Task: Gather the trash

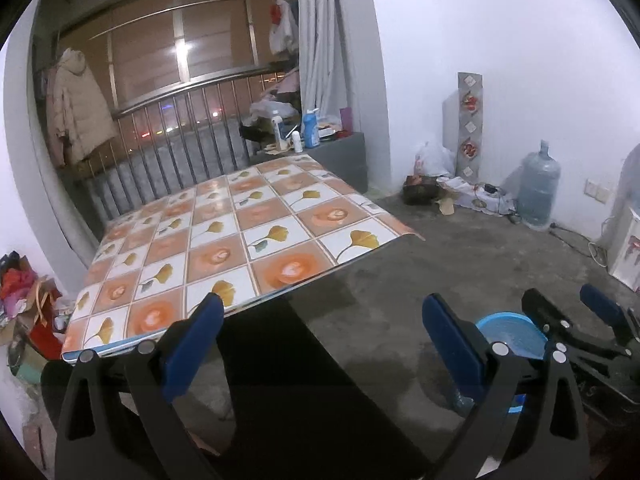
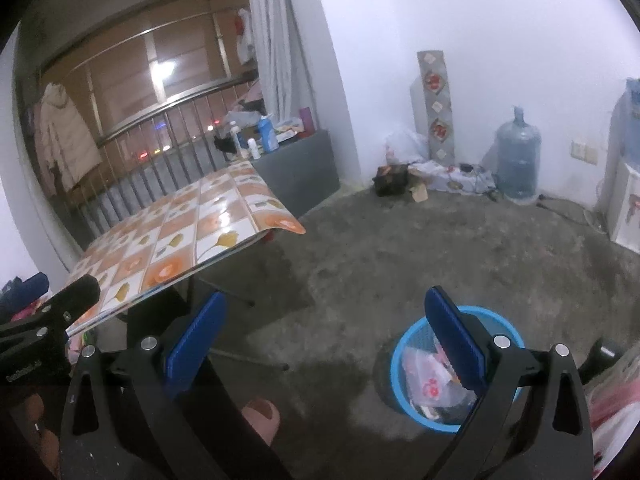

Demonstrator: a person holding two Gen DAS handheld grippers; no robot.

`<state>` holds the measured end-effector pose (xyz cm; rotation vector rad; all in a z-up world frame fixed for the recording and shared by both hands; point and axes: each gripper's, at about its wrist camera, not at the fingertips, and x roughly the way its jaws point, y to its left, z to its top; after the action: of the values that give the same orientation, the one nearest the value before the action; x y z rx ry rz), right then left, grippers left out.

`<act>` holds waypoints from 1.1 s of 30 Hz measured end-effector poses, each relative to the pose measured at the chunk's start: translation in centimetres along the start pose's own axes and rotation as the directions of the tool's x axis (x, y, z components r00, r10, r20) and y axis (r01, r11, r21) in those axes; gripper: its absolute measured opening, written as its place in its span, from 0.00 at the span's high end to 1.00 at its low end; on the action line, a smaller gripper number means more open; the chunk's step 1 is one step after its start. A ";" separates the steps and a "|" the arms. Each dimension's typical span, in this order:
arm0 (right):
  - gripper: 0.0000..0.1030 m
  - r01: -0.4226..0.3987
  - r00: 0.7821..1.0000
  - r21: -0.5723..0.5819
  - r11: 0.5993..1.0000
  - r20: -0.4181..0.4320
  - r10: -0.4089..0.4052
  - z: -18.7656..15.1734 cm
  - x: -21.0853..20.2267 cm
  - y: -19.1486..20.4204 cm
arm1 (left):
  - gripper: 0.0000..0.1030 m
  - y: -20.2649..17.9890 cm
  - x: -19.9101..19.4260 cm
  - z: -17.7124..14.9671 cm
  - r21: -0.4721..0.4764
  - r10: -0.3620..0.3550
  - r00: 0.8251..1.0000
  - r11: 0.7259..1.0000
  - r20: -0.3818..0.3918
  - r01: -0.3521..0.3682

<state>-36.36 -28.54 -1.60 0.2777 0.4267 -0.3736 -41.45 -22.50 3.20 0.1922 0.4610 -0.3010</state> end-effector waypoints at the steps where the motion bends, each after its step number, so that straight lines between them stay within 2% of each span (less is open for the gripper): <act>1: 0.08 -0.004 1.000 0.003 1.000 0.000 0.004 0.0 0.0 -0.1 | 0.05 0.0 0.0 0.0 0.000 -0.007 1.000 1.000 0.001 0.007; 3: 0.08 -0.006 1.000 0.007 1.000 0.003 0.006 0.1 0.0 -0.1 | 0.05 -0.1 -0.1 0.0 -0.001 -0.026 1.000 1.000 0.005 0.026; 6: 0.08 -0.003 1.000 -0.003 1.000 0.011 0.003 0.1 -0.1 0.0 | 0.05 -0.5 -0.4 0.0 0.017 -0.010 1.000 1.000 0.017 0.010; 14: 0.08 -0.005 1.000 -0.028 1.000 0.017 0.006 0.2 0.0 0.3 | 0.05 -0.7 -0.6 0.0 0.014 -0.057 0.998 0.998 0.018 0.057; 27: 0.08 -0.007 1.000 -0.029 1.000 -0.022 0.006 -0.1 0.8 0.1 | 0.05 -0.1 -0.9 0.1 -0.015 -0.094 0.995 0.995 0.033 0.094; 33: 0.08 0.009 0.999 -0.021 1.000 -0.031 -0.010 -0.3 1.0 -0.1 | 0.05 0.0 -0.8 0.1 -0.026 -0.088 0.996 0.996 0.029 0.088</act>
<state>-35.65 -28.84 -2.30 0.2616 0.4628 -0.3744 -42.14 -22.34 3.70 0.1412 0.4467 -0.3831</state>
